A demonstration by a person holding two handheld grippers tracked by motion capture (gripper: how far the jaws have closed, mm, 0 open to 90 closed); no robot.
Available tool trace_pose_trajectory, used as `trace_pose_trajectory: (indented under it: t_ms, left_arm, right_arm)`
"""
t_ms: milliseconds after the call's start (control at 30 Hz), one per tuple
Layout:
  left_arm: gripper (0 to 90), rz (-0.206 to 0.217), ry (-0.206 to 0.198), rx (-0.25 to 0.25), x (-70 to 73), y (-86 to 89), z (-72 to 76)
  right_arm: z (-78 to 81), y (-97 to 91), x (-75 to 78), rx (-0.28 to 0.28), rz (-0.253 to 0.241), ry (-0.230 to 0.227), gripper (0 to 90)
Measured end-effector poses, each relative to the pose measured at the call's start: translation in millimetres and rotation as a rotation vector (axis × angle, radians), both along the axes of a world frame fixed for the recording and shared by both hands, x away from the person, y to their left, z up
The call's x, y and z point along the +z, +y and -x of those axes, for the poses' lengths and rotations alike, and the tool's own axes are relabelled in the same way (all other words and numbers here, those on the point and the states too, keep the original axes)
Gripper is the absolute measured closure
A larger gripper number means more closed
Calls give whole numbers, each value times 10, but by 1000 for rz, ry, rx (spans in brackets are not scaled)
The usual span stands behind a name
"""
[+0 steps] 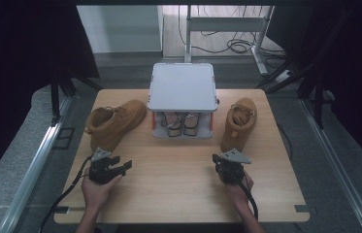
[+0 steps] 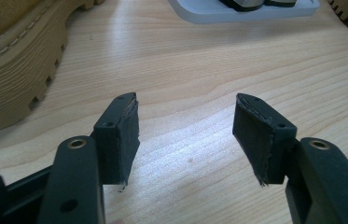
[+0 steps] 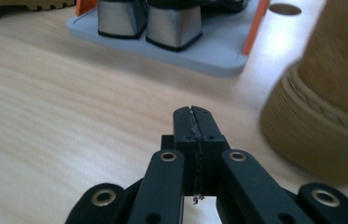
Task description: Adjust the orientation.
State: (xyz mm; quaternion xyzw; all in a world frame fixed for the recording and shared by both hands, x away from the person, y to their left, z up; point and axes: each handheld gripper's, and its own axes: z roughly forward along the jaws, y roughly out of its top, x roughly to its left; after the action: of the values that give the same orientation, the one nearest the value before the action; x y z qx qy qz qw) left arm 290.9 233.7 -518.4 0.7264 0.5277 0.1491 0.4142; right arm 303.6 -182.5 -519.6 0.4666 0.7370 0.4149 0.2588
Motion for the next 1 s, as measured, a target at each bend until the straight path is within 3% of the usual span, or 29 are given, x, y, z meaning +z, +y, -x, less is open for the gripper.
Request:
trace_pose_trajectory:
  t_ms: [133, 433, 1000]
  left_arm:
    - [414, 9, 3, 3, 4, -3, 5]
    - [414, 9, 10, 5, 3, 13, 3]
    - [414, 21, 17, 6, 12, 16, 12]
  right_arm:
    - [-117, 101, 48, -13, 5, -24, 895]
    - [-392, 173, 29, -89, 28, -10, 895]
    - [-575, 103, -69, -191, 64, -7, 896]
